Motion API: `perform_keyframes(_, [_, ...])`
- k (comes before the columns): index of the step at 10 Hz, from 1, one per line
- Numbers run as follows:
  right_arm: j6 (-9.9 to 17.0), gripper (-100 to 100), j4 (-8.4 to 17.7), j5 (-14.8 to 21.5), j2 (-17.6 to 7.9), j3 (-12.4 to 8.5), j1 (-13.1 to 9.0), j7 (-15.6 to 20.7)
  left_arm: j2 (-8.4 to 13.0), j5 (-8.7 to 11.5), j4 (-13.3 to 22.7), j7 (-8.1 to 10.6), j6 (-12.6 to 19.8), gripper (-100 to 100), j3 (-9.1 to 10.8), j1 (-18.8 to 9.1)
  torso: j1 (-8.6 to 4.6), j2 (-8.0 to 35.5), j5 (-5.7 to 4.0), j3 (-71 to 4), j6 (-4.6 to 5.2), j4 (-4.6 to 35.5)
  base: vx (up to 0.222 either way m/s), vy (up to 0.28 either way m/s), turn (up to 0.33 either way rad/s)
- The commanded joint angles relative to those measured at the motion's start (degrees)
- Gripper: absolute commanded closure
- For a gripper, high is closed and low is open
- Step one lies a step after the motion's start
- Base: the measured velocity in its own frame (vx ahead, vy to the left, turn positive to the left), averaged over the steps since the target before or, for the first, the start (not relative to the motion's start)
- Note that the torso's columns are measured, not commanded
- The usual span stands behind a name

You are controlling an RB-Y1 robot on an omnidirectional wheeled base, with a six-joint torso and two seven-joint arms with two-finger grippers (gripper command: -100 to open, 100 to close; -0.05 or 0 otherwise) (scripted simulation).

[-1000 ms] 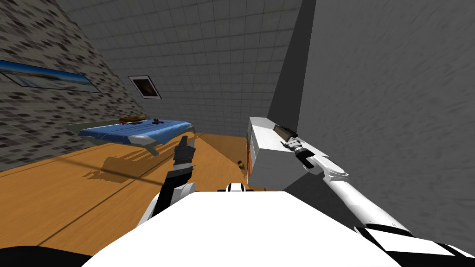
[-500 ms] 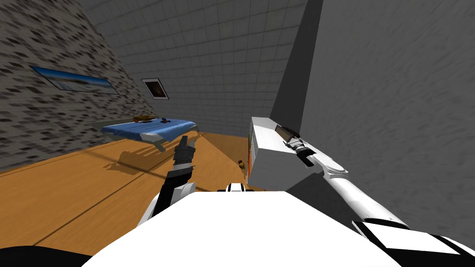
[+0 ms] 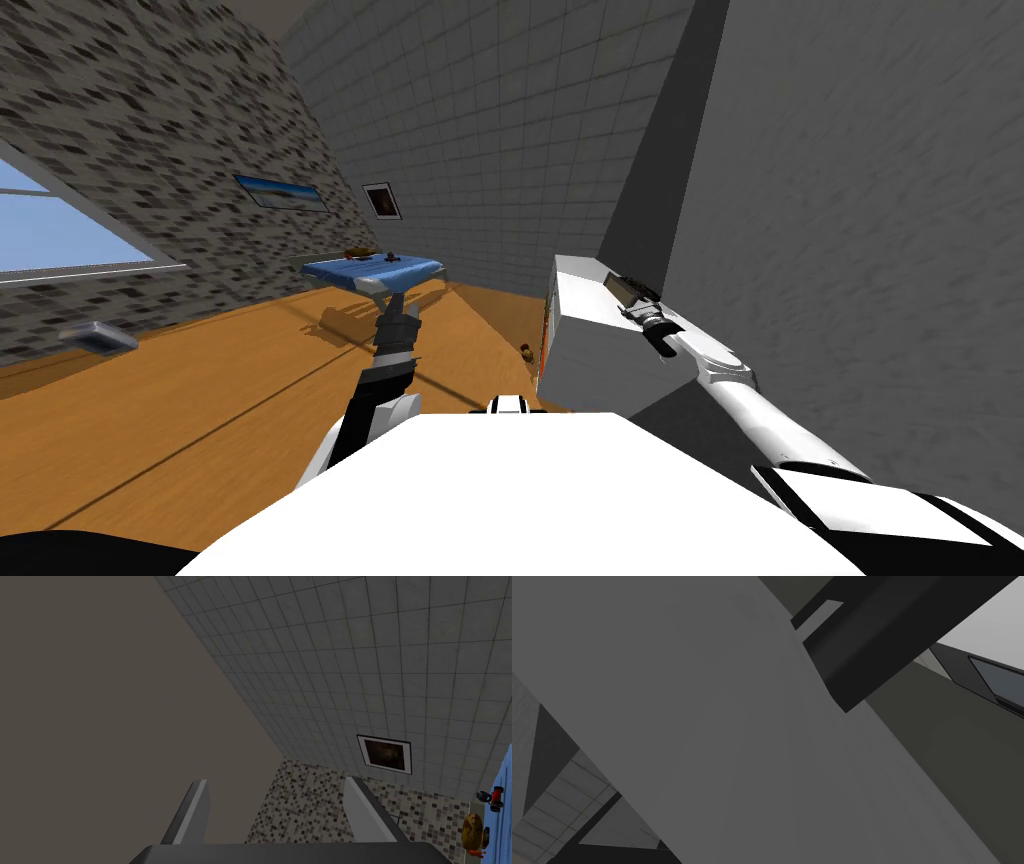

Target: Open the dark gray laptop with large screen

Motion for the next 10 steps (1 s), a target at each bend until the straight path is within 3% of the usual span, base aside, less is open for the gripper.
perform_keyframes(1, [-1.53,100,-2.02,-0.08,-0.03,-0.12,0.47,0.09,0.0,0.0,0.0,0.0,0.0,0,0.01,0.02,0.12,0.04,-0.02,0.04,0.12,-0.04,0.141,0.029,-0.337])
perform_keyframes(4, [-4.33,100,-5.43,-0.13,0.69,-0.13,2.22,0.35,-0.01,0.0,-0.01,0.0,-0.01,0,0.0,0.03,-0.1,0.51,-0.17,0.33,0.27,-0.03,0.133,0.061,-0.28])
perform_keyframes(5, [-3.33,100,-4.88,-0.26,0.24,-0.02,1.53,0.01,-0.01,0.0,-0.01,0.0,-0.01,0,0.0,0.03,-0.15,0.67,-0.26,0.45,0.29,-0.01,0.055,0.048,-0.065])
perform_keyframes(7, [-0.58,100,-4.11,3.1,0.25,1.26,0.84,3.13,0.0,0.0,0.0,0.0,0.0,0,-0.01,-0.02,-0.21,0.79,-0.27,0.54,-0.24,0.07,-0.088,0.016,0.238])
perform_keyframes(10, [2.42,100,-3.21,6.44,0.19,2.55,0.12,6.18,0.0,0.0,0.0,0.0,0.0,0,0.0,-0.01,0.14,0.42,-0.15,0.3,0.05,-0.05,-0.089,0.007,0.17])
